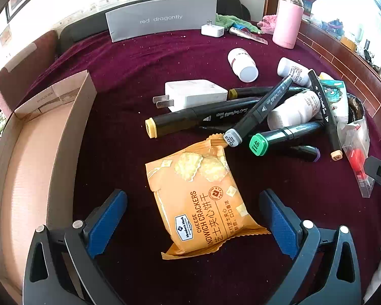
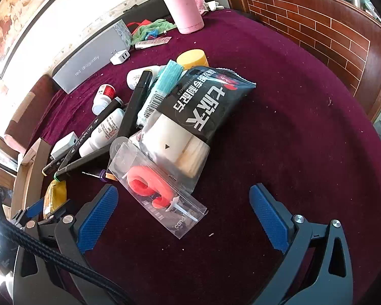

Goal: Organize objects
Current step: 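Close the left gripper on the yellow cheese crackers bag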

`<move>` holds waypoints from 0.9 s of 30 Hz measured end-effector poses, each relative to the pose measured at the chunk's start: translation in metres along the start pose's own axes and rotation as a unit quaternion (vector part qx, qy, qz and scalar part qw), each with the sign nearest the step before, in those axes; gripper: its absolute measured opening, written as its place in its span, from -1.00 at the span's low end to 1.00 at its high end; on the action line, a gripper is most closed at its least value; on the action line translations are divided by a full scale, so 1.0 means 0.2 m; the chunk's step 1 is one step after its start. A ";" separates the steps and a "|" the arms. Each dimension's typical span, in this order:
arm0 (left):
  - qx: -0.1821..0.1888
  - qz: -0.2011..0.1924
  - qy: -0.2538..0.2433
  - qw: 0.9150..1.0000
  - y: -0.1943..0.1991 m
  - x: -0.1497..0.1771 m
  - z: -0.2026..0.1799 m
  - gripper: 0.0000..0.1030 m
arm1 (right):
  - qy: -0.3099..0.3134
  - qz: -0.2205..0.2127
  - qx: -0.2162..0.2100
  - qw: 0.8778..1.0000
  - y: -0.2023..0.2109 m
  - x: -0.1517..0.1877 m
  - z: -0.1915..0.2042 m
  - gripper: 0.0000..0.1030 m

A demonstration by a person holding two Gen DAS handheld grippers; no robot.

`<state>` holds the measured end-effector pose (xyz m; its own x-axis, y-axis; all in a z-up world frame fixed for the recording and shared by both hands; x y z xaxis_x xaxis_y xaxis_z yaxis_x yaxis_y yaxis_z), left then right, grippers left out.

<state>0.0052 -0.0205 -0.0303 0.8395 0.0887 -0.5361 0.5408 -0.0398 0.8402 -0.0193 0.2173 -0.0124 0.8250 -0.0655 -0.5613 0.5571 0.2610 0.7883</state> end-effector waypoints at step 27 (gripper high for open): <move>0.043 0.018 -0.001 0.999 0.05 0.01 -0.03 0.87 | 0.033 -0.084 0.077 0.993 0.32 -0.01 0.04 0.96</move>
<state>0.0122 -0.0148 -0.0219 0.8581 0.0846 -0.5065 0.5135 -0.1277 0.8485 0.0150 0.2264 0.0407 0.7134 -0.0304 -0.7001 0.6990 0.1011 0.7079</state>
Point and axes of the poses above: each gripper's, at about its wrist camera, not at the fingertips, and y roughly against the way its jaws point, z to its left, x to its underside, the point moved 3 cm from there along -y, roughly the way its jaws point, and after that the axes turned 10 degrees about y, right-handed, at the moved point
